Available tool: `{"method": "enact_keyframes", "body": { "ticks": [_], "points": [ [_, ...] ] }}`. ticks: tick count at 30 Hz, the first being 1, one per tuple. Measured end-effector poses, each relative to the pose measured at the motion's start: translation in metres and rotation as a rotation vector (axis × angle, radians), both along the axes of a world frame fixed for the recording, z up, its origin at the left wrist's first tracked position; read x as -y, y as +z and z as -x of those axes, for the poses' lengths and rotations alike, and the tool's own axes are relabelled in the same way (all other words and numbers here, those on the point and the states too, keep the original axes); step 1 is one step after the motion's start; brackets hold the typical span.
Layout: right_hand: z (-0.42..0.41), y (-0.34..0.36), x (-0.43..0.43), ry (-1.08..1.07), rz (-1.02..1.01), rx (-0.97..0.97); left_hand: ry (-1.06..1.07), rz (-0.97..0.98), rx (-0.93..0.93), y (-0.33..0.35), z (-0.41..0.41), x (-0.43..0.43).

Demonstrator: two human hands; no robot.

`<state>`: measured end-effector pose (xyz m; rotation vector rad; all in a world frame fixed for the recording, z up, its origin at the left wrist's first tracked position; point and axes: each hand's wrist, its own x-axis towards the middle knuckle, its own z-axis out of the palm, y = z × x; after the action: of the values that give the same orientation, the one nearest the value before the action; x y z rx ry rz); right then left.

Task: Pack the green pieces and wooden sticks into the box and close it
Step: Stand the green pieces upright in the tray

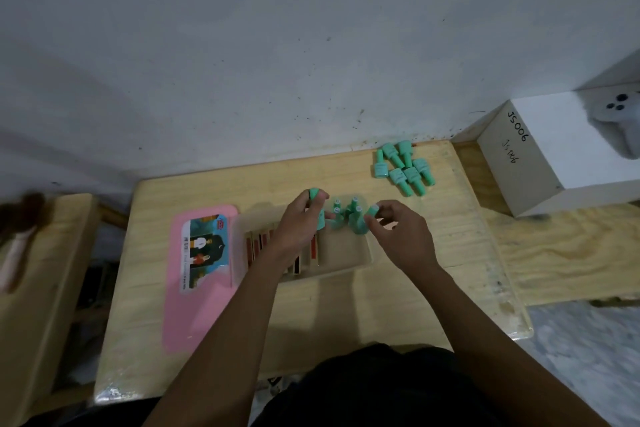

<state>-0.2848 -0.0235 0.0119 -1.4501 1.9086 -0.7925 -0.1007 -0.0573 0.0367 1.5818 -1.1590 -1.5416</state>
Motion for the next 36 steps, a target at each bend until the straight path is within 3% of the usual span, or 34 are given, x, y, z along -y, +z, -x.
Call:
{"method": "enact_keyframes", "body": {
  "ticks": [4,7,15,36],
  "points": [
    [-0.007,-0.011,-0.004,0.041,0.046,-0.218,-0.1,0.081,0.254,-0.013,-0.005,-0.006],
    [-0.009,-0.026,-0.002,0.062,0.102,-0.301,-0.168,0.149,0.34,-0.025,-0.006,-0.009],
    [-0.011,-0.047,0.006,0.034,0.033,-0.406,-0.236,0.257,0.456,-0.041,-0.004,-0.018],
    [-0.016,-0.057,0.008,-0.005,0.084,-0.508,-0.048,0.35,0.553,-0.075,0.033,-0.018]
  ]
}}
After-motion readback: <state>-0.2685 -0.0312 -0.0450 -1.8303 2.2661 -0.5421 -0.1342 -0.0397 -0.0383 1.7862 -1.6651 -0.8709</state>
